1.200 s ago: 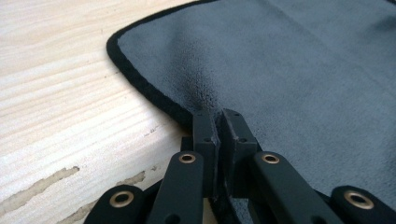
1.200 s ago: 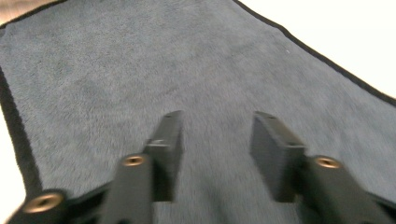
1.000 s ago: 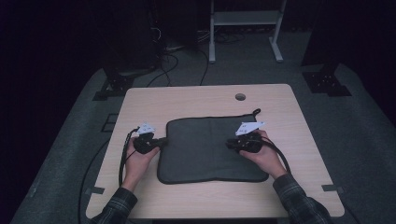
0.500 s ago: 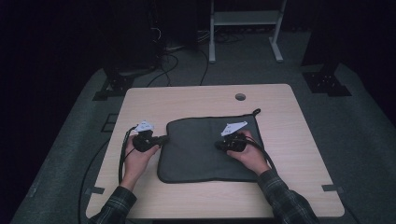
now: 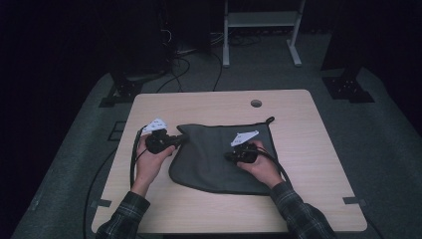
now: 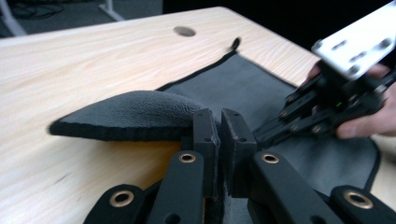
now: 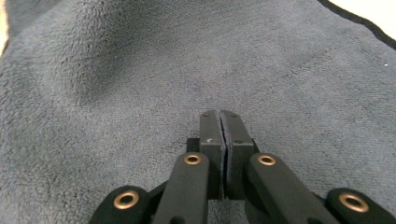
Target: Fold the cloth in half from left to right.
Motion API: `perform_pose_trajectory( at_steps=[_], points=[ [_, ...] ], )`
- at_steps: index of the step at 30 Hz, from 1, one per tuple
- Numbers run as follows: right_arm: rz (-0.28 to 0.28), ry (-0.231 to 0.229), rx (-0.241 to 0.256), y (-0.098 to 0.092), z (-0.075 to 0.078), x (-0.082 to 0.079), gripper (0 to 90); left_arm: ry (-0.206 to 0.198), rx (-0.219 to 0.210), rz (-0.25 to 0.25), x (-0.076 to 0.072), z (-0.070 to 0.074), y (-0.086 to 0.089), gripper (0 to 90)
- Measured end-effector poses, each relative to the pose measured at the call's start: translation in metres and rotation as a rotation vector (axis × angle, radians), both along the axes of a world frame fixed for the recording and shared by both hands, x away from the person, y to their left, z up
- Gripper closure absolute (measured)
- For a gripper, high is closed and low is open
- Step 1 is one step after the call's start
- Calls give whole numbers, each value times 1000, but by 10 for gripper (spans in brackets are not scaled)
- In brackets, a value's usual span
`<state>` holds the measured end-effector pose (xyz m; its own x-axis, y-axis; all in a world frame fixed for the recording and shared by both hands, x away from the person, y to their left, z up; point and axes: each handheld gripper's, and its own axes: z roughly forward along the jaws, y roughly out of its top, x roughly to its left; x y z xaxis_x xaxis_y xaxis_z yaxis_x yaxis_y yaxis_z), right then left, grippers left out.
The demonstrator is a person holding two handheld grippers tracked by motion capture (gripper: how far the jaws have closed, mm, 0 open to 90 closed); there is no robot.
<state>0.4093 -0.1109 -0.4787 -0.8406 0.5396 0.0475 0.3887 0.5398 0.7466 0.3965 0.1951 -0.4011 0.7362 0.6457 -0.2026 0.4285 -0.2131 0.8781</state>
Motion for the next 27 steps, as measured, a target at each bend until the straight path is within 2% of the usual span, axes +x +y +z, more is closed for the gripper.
perform_pose_trajectory(
  at_steps=[5, 11, 16, 17, 18, 19, 21, 22, 23, 24, 25, 27],
  points=[
    [-2, -4, 1, 10, 0, -1, 876, -12, -30, -38, 3, 9, -16, 847],
    [-3, -11, 7, 20, -1, -1, 876, -18, -49, -79, 5, 13, -35, 847],
    [4, -18, 4, 21, 2, -3, 843, -18, -64, -102, 7, 16, -48, 847],
    [-1, -29, 3, 13, 6, -4, 836, -17, -67, -107, 7, 16, -51, 847],
    [-1, -29, 3, 13, 6, -4, 836, -17, -73, -112, 8, 16, -54, 847],
    [-19, -30, 16, -1, 11, -4, 824, -16, -72, -118, 8, 17, -57, 847],
    [-35, -39, 17, -16, 15, -5, 810, -8, -70, -135, 10, 16, -66, 847],
    [-35, -39, 17, -16, 15, -5, 810, -8, -70, -135, 10, 16, -66, 847],
    [-49, -41, 19, -30, 17, -7, 793, -5, -71, -146, 12, 16, -73, 847],
    [-49, -41, 19, -30, 17, -7, 793, -5, -71, -146, 12, 16, -73, 847],
    [-63, -42, 23, -43, 18, -9, 772, 1, -75, -150, 12, 15, -77, 847],
    [-74, -46, 15, -55, 17, -11, 748, 8, -77, -163, 14, 15, -89, 847]
  ],
)
